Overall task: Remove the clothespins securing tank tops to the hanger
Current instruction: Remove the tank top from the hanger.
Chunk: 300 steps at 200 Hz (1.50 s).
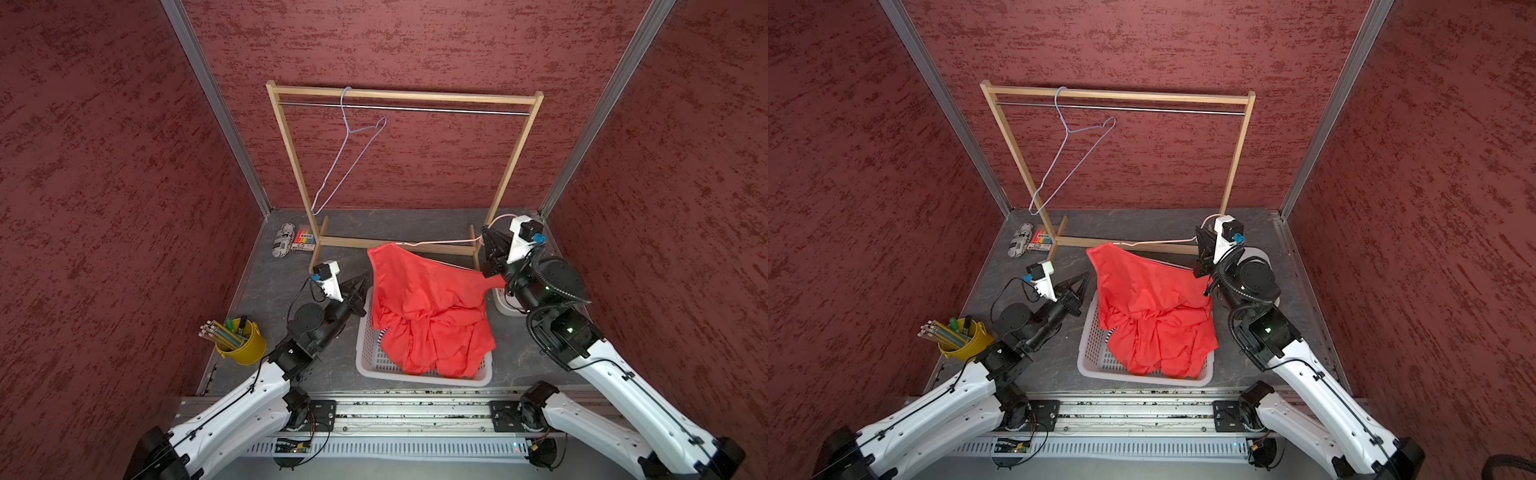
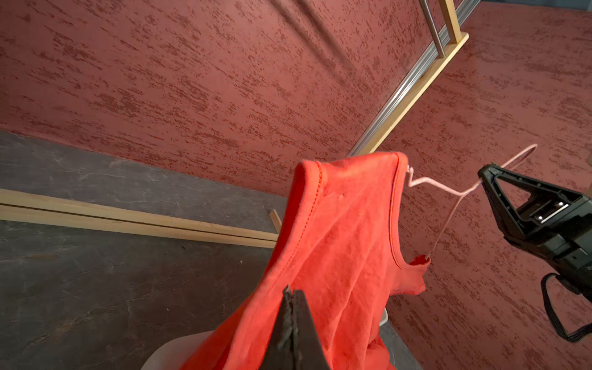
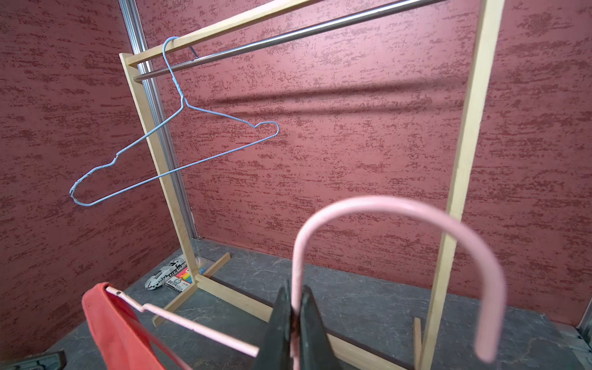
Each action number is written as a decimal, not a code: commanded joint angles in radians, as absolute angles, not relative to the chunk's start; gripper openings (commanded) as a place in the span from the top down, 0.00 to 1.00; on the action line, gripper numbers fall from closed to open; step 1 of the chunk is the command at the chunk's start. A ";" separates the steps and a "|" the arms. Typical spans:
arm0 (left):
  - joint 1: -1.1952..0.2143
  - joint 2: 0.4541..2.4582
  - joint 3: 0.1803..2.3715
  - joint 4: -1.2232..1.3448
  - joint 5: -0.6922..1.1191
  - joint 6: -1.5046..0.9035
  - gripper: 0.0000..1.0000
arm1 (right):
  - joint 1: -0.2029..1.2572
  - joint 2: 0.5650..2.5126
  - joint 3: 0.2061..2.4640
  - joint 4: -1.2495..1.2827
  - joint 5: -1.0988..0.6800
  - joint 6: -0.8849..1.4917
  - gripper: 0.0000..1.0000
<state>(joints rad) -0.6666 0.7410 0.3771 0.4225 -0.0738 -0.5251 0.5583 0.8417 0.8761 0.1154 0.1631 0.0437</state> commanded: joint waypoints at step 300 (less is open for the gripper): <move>-0.606 0.607 0.296 0.559 -0.177 -0.517 1.00 | 0.555 0.781 0.900 0.165 0.297 0.003 1.00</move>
<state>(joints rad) -0.6159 0.6678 0.2932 0.6315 -0.1493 -0.5049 0.5591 0.8040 0.8761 0.1162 0.2401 0.0257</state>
